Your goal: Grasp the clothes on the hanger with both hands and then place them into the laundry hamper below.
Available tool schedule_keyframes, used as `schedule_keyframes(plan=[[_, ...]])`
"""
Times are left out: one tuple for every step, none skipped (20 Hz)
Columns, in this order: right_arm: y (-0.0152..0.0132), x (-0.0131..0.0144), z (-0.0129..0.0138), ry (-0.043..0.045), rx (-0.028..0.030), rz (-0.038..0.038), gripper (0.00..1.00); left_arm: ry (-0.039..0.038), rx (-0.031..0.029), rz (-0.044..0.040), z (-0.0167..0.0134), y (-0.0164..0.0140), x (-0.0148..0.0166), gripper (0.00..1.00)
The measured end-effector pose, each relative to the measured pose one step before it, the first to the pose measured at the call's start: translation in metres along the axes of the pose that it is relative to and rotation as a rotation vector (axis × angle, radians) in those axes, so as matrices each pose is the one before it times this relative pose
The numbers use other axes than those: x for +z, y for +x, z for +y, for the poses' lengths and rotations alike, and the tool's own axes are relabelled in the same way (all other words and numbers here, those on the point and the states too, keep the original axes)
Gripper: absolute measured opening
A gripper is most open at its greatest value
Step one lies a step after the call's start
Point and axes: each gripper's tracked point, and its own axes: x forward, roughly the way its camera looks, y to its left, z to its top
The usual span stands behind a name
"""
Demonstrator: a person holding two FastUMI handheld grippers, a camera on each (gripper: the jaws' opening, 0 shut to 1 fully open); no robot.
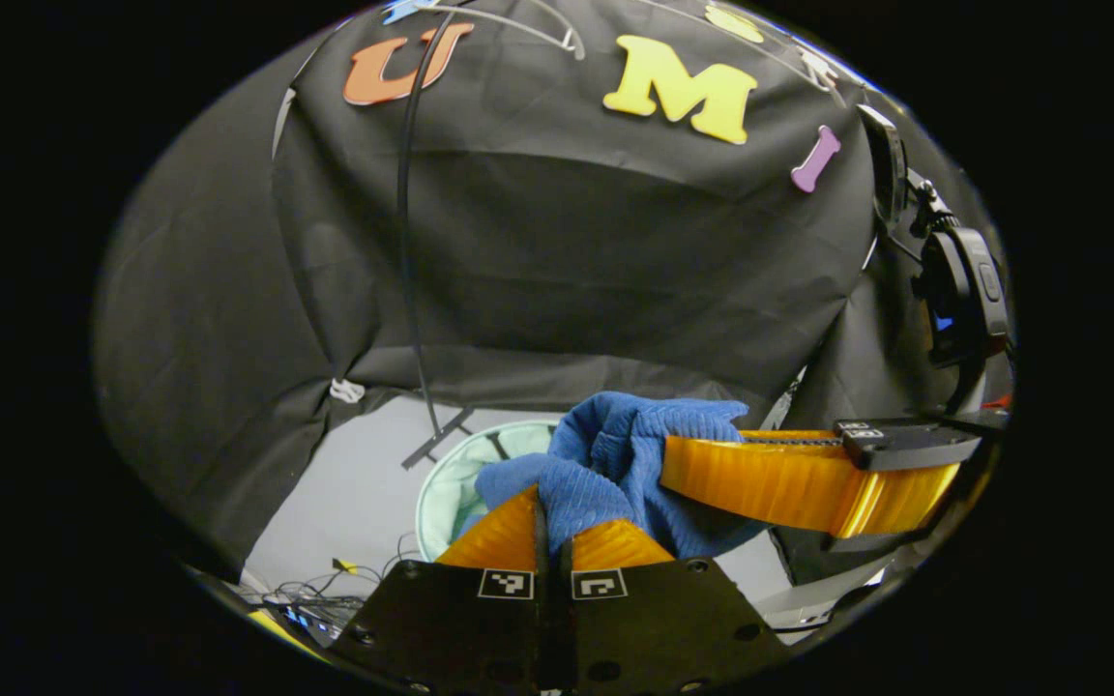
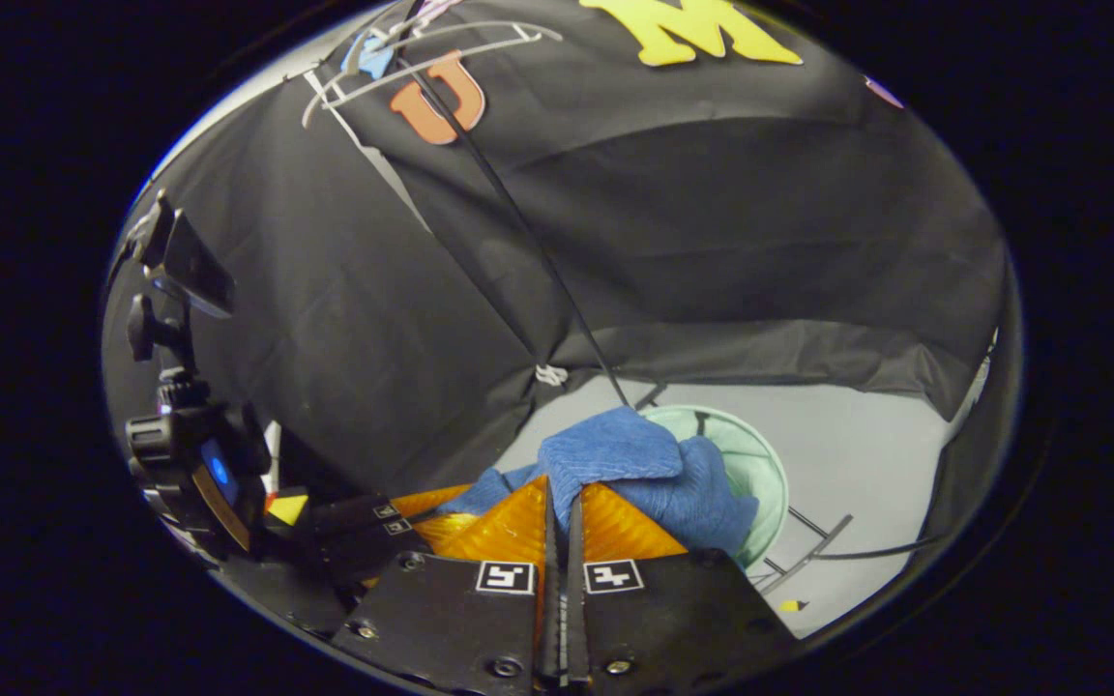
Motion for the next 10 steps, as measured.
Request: schedule_keyframes(plan=[[0.01255, -0.01265, -0.00957, 0.00799, -0.02901, 0.03360, 0.06, -0.00866, 0.00970, 0.02259, 0.00280, 0.00133, -0.00877, 0.01], [0.00838, -0.00833, -0.00529, 0.00823, -0.02238, 0.02778, 0.06, -0.00917, 0.00995, 0.02332, 0.00263, 0.00370, -0.00790, 0.01], [0.00174, 0.00106, 0.00139, 0.01011, -0.01773, 0.01263, 0.06, -0.00789, 0.01077, 0.01505, 0.00324, 0.00074, -0.00738, 0.01], [0.00285, -0.00239, -0.00036, 0.00539, -0.01390, 0.01378, 0.06, -0.00891, 0.00973, 0.01387, 0.00132, 0.00003, -0.00349, 0.01], [-0.00260, -0.00319, 0.00045, 0.00142, -0.01182, 0.01313, 0.06, -0.00584, 0.00515, 0.00875, 0.00073, -0.00341, 0.00032, 0.01], [0.00078, -0.00111, -0.00239, -0.00316, -0.01280, 0.01396, 0.06, -0.00238, 0.00437, 0.00186, -0.00021, -0.00147, 0.00062, 0.01], [0.00176, -0.00487, -0.00510, -0.01385, -0.02259, 0.01360, 0.06, 0.00115, 0.00656, 0.00018, 0.00216, 0.00042, 0.00119, 0.01], [0.00443, -0.00387, -0.00639, -0.00755, -0.01995, 0.00859, 0.06, 0.00261, 0.01019, 0.00074, 0.00280, 0.00211, -0.00156, 0.00], [0.00281, -0.00068, -0.00597, -0.00116, -0.01854, 0.00361, 0.06, 0.00167, 0.00920, 0.00133, 0.00089, 0.00077, -0.00025, 0.00], [0.00098, -0.00225, -0.00493, 0.00038, -0.01745, 0.00263, 0.06, 0.00950, 0.00828, 0.00097, 0.00142, 0.00012, 0.00074, 0.01]])
